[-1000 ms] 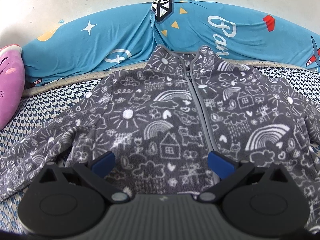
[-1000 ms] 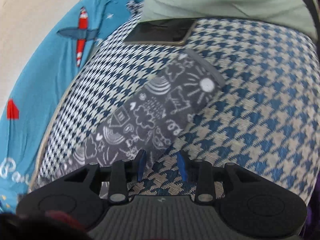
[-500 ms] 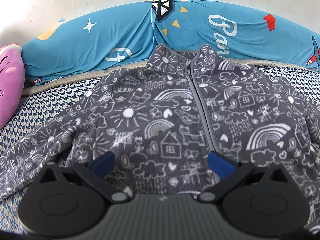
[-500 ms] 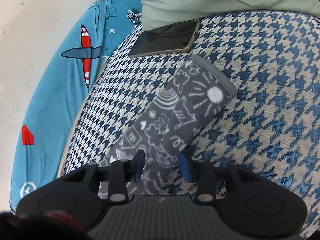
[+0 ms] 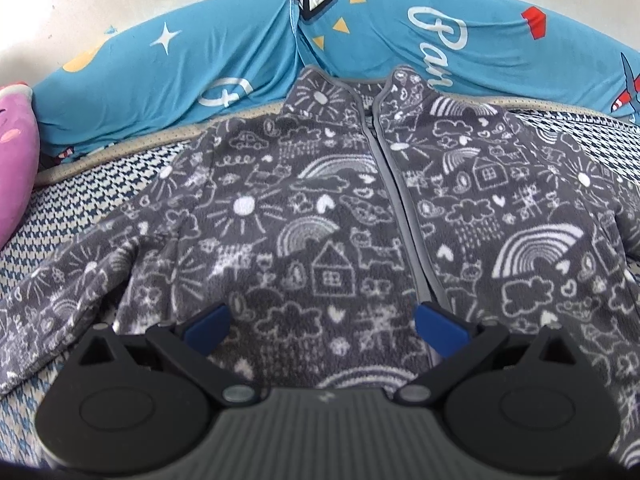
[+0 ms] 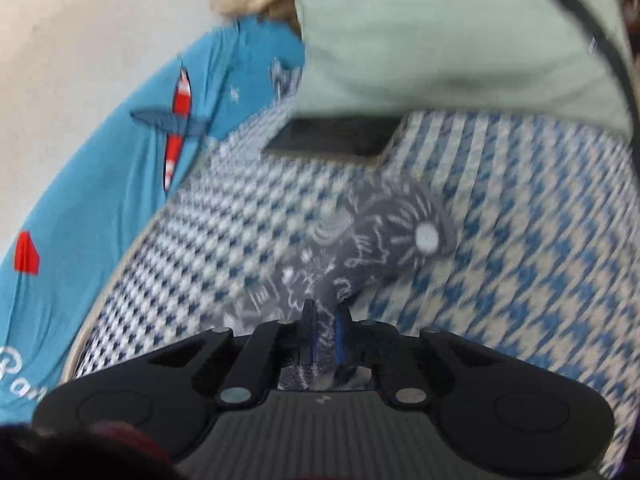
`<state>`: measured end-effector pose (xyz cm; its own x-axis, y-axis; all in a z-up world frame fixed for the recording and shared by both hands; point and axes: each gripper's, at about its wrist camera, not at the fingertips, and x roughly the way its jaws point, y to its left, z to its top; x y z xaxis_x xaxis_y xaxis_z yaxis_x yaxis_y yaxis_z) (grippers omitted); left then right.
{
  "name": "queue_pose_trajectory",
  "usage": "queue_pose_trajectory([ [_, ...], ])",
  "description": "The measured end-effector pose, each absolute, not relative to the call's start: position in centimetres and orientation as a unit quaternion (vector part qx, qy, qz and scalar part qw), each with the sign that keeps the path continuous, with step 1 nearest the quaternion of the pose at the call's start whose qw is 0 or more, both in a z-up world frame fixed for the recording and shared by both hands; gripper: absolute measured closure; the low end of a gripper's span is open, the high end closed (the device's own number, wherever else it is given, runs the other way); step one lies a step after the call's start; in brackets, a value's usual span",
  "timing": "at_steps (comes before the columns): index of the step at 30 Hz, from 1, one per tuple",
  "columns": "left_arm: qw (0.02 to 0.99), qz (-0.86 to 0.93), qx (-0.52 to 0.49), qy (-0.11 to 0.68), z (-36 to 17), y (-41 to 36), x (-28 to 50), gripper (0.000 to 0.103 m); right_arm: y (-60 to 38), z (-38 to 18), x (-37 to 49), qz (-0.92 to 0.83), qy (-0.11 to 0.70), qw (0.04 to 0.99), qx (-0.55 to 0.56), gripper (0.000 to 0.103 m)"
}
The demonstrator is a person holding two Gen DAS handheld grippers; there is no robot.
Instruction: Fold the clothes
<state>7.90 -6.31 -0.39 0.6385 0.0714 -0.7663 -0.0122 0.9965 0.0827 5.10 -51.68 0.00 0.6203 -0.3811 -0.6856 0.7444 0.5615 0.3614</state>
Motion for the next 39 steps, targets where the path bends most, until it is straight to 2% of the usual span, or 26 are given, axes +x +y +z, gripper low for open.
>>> queue_pose_trajectory([
  [3,0.902,0.022,0.033,0.429,-0.7,-6.2,8.0,0.000,-51.8,-0.2,5.6,-0.344,0.282,0.840,0.312,0.094],
  [10,0.900,0.021,0.042,0.433,-1.2,-6.6,7.6,0.000,-52.6,-1.3,5.5,-0.356,0.316,0.797,0.371,0.092],
  [12,0.899,0.017,0.046,0.436,-1.3,-6.8,7.4,0.000,-52.3,-0.8,5.1,-0.363,0.320,0.793,0.369,0.087],
  [17,0.897,0.012,0.052,0.439,-1.6,-7.3,6.4,0.000,-50.5,1.4,4.4,-0.354,0.308,0.811,0.348,0.085],
  [19,0.897,0.007,0.063,0.436,-1.7,-7.5,5.7,0.000,-49.6,2.2,4.3,-0.342,0.299,0.821,0.346,0.081],
  [27,0.904,-0.018,0.064,0.421,-0.9,-6.6,3.5,0.000,-45.0,3.5,4.7,-0.239,0.310,0.852,0.348,0.074],
  [30,0.915,-0.012,0.085,0.394,-0.4,-5.9,2.7,0.000,-43.0,3.5,5.2,-0.190,0.321,0.865,0.336,0.073],
  [39,0.914,0.024,0.087,0.396,-1.3,-1.7,1.9,0.000,-37.3,3.3,6.1,-0.026,0.359,0.893,0.271,0.073],
])
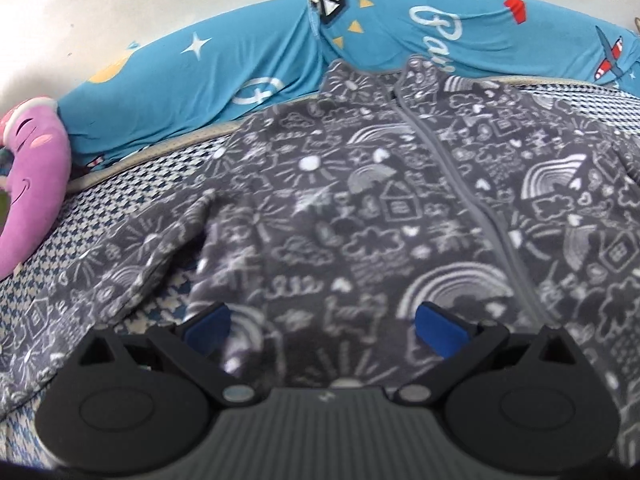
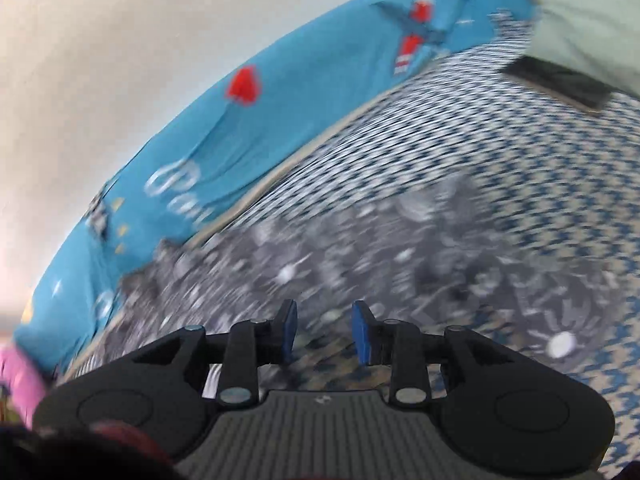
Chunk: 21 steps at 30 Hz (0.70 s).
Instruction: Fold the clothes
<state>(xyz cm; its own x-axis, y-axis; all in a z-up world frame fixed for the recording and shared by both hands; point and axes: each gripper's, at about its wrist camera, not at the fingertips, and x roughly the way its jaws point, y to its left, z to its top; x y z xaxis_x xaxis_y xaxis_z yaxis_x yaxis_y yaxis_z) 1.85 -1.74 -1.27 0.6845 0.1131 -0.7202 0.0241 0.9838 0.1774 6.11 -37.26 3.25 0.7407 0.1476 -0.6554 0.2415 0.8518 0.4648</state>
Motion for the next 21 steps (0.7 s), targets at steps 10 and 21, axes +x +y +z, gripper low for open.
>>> queue_pose_trajectory([
  [10,0.910,0.030,0.062,0.408,-1.8,1.1,0.8,0.000,-32.0,2.7,5.4,0.097,0.383,0.895,0.206,0.073],
  [21,0.903,0.037,0.031,0.427,-2.0,2.4,0.9,0.000,-28.9,0.8,6.5,0.128,0.407,0.892,0.151,0.073],
])
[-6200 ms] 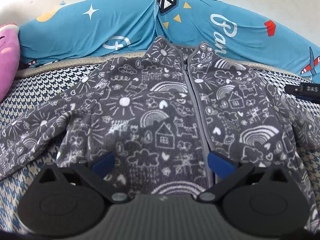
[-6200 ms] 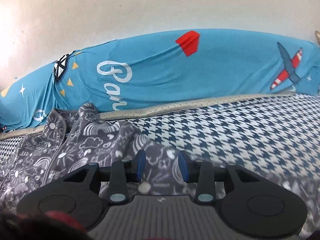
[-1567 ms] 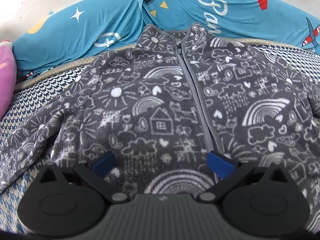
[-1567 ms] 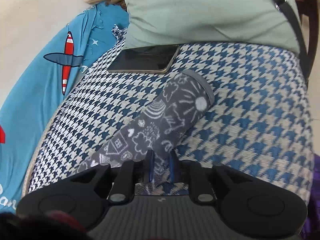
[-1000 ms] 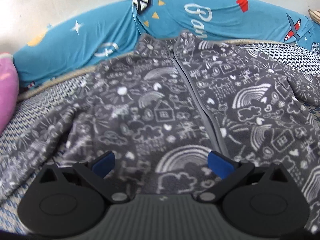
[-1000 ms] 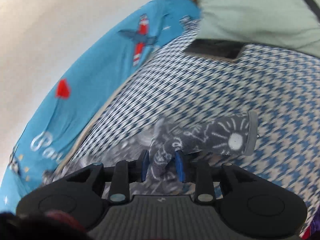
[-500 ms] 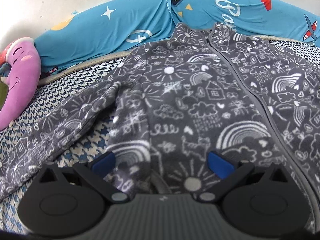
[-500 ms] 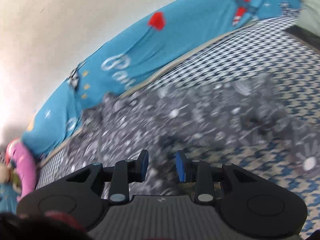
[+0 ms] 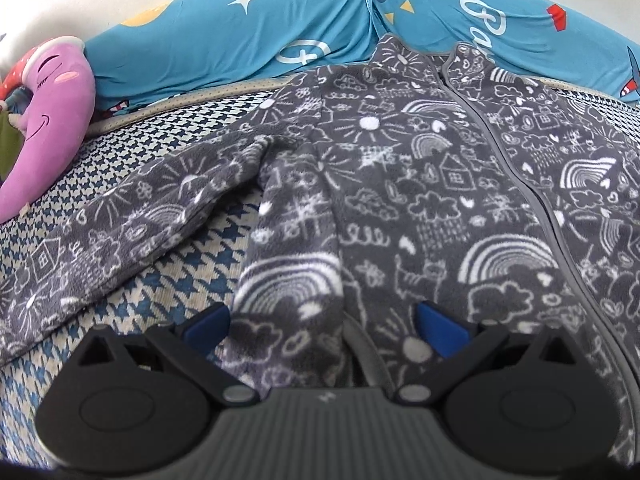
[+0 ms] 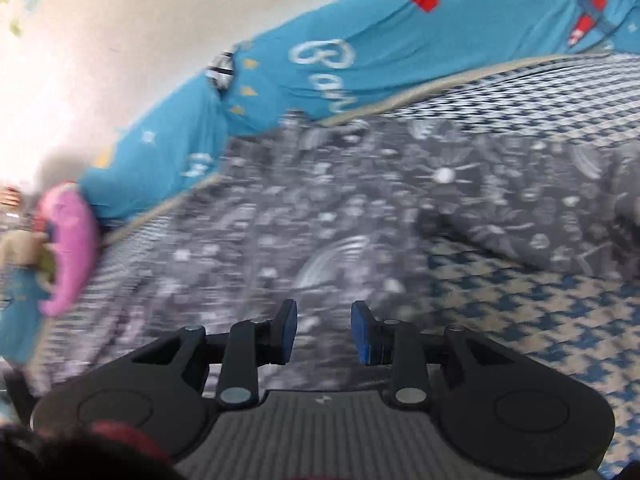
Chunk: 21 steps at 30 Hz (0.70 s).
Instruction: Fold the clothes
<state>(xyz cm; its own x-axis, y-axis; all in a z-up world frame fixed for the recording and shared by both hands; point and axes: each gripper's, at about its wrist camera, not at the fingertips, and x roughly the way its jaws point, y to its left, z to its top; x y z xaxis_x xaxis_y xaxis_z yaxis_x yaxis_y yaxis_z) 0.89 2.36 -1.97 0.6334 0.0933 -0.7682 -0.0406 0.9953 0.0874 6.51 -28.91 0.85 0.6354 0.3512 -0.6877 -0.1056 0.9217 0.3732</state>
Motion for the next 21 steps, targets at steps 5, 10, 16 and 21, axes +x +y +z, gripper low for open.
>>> queue_pose_trajectory([
  [5,0.899,0.042,0.035,0.434,-2.0,2.1,1.1,0.000,-29.1,-1.2,7.9,0.069,0.439,0.888,0.121,0.080],
  [10,0.896,0.039,0.029,0.442,-2.1,2.3,1.4,0.000,-30.6,-2.3,8.7,0.045,0.447,0.880,0.153,0.092],
  [16,0.896,0.039,0.032,0.440,-2.2,2.2,1.3,0.000,-32.0,-2.6,8.5,0.037,0.449,0.870,0.203,0.094],
  [21,0.897,0.044,0.032,0.438,-1.9,2.0,1.3,0.000,-30.7,-0.5,7.0,0.046,0.426,0.886,0.177,0.084],
])
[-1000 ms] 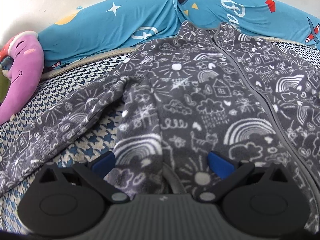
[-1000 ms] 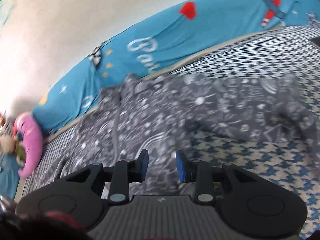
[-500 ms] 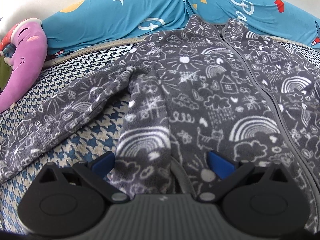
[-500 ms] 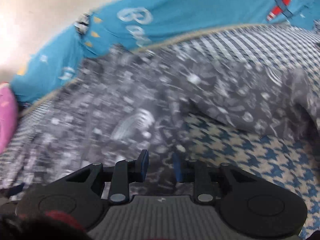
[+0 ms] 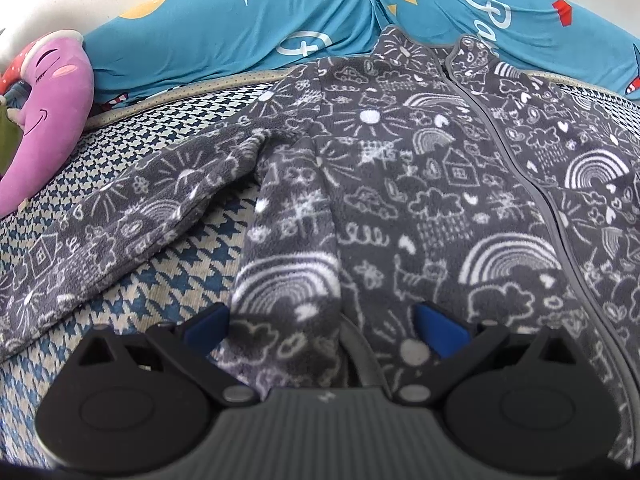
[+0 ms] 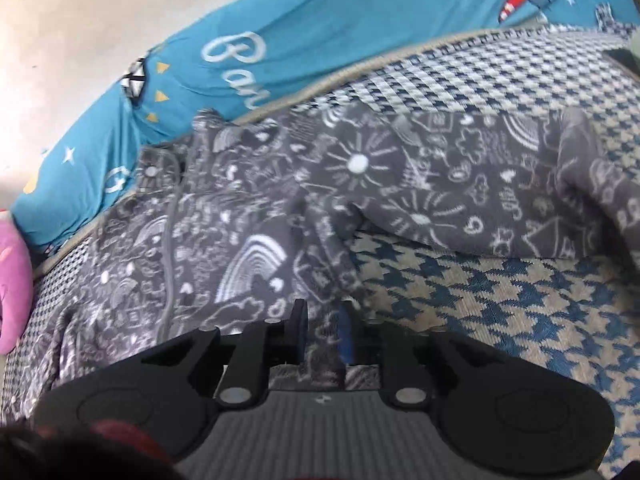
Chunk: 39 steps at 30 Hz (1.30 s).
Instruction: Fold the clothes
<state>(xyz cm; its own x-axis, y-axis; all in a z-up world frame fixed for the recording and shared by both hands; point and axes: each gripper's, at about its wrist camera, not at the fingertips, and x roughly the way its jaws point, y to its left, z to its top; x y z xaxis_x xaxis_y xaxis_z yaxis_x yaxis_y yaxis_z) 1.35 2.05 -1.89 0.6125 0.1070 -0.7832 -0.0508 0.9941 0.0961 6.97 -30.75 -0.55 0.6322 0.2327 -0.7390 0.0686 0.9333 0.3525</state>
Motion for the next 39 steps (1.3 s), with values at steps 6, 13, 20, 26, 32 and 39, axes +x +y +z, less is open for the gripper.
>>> queue_pose_trajectory([
  [6,0.917,0.040,0.068,0.390,0.5,0.8,0.4,0.000,-29.7,2.3,3.4,0.095,0.388,0.901,0.168,0.084],
  [13,0.917,0.030,0.039,0.396,1.2,0.6,-1.2,0.000,-27.2,2.6,-0.5,0.125,0.387,0.906,0.116,0.084],
  [20,0.915,0.020,0.043,0.401,0.6,0.0,-3.0,0.000,-25.3,1.2,-2.4,0.144,0.405,0.900,0.067,0.084],
  [26,0.904,0.021,0.055,0.424,-0.8,-0.3,-3.2,0.000,-24.2,-1.4,-1.5,0.115,0.458,0.881,0.022,0.083],
  [32,0.902,0.019,0.049,0.428,-1.7,-0.1,-3.2,0.000,-24.7,-1.7,-1.2,0.110,0.463,0.879,0.041,0.083],
  [39,0.903,0.018,0.038,0.427,-1.6,0.2,-3.3,0.000,-24.5,-1.6,-1.4,0.111,0.456,0.882,0.038,0.083],
])
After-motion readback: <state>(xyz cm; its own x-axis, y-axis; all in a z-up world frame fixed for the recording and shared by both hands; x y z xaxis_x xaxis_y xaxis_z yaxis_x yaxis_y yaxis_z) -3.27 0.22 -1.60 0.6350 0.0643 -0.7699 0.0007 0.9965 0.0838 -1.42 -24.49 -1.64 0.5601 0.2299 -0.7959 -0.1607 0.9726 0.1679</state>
